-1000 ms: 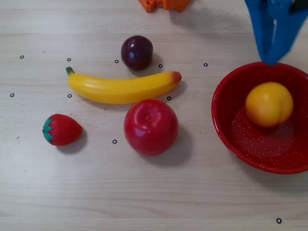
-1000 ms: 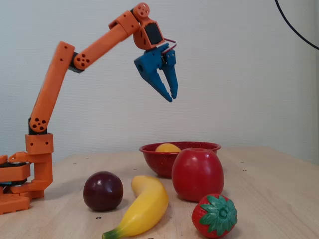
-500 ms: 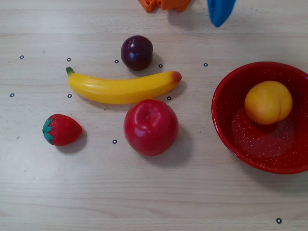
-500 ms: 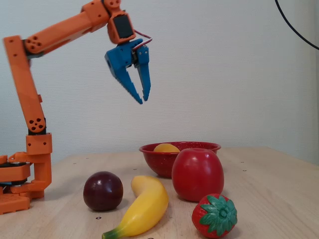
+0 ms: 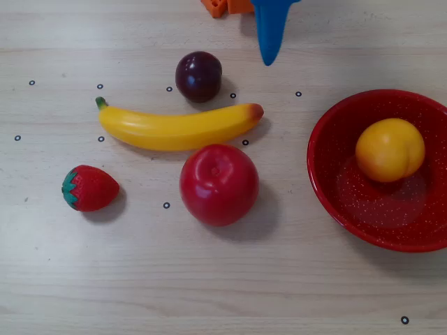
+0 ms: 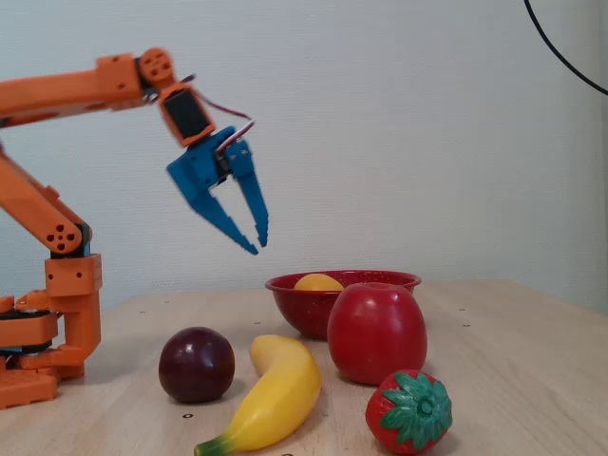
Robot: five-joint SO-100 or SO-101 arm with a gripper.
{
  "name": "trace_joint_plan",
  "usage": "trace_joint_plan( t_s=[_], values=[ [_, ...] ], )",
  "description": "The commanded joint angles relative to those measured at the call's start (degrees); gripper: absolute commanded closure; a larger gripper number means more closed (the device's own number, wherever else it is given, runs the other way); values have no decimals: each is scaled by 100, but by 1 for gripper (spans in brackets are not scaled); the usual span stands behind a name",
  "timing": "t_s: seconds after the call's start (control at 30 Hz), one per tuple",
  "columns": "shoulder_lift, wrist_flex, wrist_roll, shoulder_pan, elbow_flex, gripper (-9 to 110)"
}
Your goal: Put the peach in the red bowl.
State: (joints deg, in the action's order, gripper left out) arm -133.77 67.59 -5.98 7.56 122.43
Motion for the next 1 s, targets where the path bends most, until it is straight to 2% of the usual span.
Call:
trace_joint_plan(
  t_s=[0.0, 0.27, 0.37, 0.77, 0.97],
  values=[
    [-879, -510, -105, -229, 483, 101],
    [-2988, -1749, 9, -659, 2918, 101],
    [-3823, -1731, -26, -659, 3604, 101],
    [-5133, -3015, 316, -914, 5625, 101],
    [-5133, -2338, 853, -923, 5634, 101]
  ],
)
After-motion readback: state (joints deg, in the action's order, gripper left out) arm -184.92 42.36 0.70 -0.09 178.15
